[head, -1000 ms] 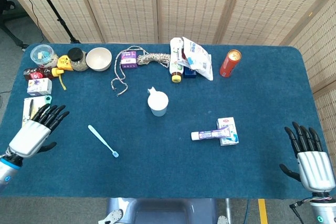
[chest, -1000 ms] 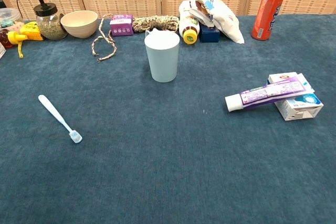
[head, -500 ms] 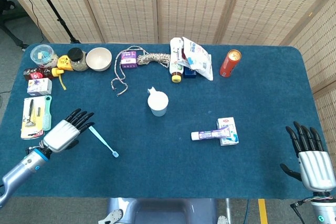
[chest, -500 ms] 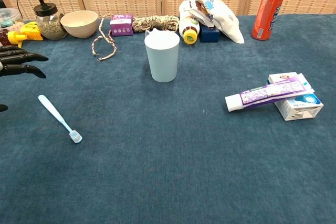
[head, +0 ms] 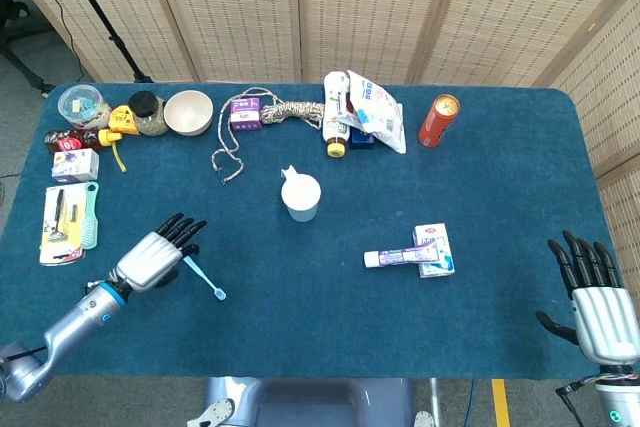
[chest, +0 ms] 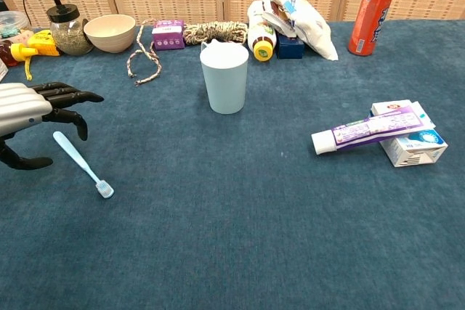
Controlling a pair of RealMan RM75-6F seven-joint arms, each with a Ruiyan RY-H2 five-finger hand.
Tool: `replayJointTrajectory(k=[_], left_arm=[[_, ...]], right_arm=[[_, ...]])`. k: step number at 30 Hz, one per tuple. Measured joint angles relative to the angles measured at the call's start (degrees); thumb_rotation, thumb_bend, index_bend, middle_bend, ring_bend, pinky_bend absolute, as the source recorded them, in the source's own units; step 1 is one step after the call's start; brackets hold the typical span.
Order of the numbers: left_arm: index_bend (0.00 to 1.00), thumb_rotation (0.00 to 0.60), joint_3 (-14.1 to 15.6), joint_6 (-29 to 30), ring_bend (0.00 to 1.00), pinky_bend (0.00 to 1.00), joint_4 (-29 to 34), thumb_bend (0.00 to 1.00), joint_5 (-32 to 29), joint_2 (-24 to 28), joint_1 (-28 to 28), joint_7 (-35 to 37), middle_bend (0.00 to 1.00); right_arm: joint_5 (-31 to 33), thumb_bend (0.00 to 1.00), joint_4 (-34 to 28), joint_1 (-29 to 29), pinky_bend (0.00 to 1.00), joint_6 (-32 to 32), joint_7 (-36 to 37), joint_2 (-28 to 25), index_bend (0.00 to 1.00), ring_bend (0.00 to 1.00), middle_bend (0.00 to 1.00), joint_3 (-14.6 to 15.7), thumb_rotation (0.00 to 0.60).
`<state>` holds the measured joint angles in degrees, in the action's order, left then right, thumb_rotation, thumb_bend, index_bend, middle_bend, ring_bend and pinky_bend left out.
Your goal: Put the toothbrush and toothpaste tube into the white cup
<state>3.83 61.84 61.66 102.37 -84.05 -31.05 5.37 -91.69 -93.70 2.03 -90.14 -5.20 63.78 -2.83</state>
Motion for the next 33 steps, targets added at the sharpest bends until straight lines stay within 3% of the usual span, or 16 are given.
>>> replayJointTrajectory(k=[15,33], left_arm=[[0.41,0.6,0.11,-2.3,0.0,0.0,1.15,0.38,-2.84,-3.15,-1.7,-1.6,0.0],[0.44,0.6,0.98,0.85,0.0,0.0,-3.25,0.39,-3.55,-6.16,-1.09,-1.91,0.0]], right_arm=[[0.32,0.0,0.06,-0.01,0.0,-0.06,0.58,-0.18,0.0,0.0,0.0,-0.14,0.6],[0.22,0.0,-0.04,0.02,0.0,0.08,1.21,-0.44,0.0,0.0,0.0,0.0,0.6]])
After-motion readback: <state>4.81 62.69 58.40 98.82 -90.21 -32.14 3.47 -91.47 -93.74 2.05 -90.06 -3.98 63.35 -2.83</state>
